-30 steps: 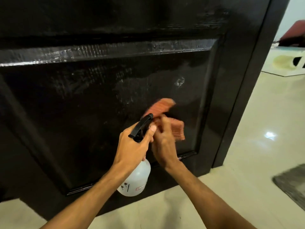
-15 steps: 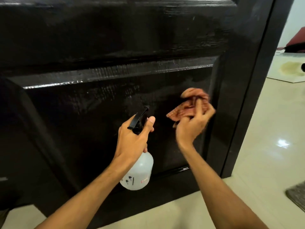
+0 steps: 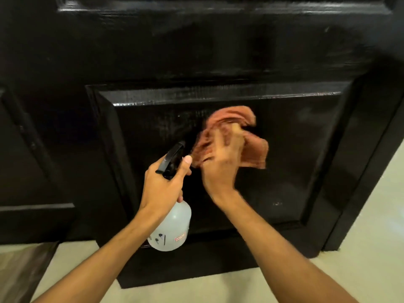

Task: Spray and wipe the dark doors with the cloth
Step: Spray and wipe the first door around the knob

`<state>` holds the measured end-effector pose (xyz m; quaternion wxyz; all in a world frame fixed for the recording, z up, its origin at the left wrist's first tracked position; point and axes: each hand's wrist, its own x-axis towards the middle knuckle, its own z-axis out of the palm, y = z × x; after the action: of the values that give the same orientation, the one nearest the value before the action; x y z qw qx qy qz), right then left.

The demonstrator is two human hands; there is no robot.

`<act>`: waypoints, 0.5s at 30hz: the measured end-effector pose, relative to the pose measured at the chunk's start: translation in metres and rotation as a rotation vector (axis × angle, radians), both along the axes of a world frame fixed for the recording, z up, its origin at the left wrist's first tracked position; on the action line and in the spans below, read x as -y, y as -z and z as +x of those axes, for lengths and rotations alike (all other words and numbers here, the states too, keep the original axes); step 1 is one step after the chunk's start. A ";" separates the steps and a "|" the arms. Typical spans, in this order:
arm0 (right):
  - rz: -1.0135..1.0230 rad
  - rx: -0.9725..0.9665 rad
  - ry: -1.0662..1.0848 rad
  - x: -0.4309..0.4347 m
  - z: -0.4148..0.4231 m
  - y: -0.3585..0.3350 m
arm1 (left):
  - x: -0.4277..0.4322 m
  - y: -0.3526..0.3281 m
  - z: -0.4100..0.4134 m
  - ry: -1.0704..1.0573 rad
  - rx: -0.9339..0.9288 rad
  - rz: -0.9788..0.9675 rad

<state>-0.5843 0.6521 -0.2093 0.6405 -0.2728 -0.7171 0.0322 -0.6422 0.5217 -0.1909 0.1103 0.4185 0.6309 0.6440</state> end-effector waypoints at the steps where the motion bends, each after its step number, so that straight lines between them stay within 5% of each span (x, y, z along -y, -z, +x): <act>1: 0.131 0.142 -0.073 0.016 -0.011 0.005 | 0.007 0.002 -0.004 -0.026 0.006 0.003; 3: 0.252 0.169 -0.153 0.011 -0.016 -0.001 | 0.019 0.001 -0.012 -0.043 0.021 0.010; 7: 0.023 -0.217 0.058 0.000 -0.015 -0.035 | 0.046 -0.004 -0.046 -0.046 0.025 0.016; 12: 0.339 0.206 -0.139 0.061 -0.078 -0.021 | 0.077 0.004 -0.076 -0.131 0.045 0.048; 15: 0.223 0.016 -0.075 0.043 -0.071 -0.043 | 0.087 0.004 -0.085 -0.142 0.064 0.048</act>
<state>-0.6557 0.6092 -0.1664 0.6594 -0.1731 -0.7311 -0.0258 -0.7275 0.4351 -0.1950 0.0745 0.3544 0.6393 0.6783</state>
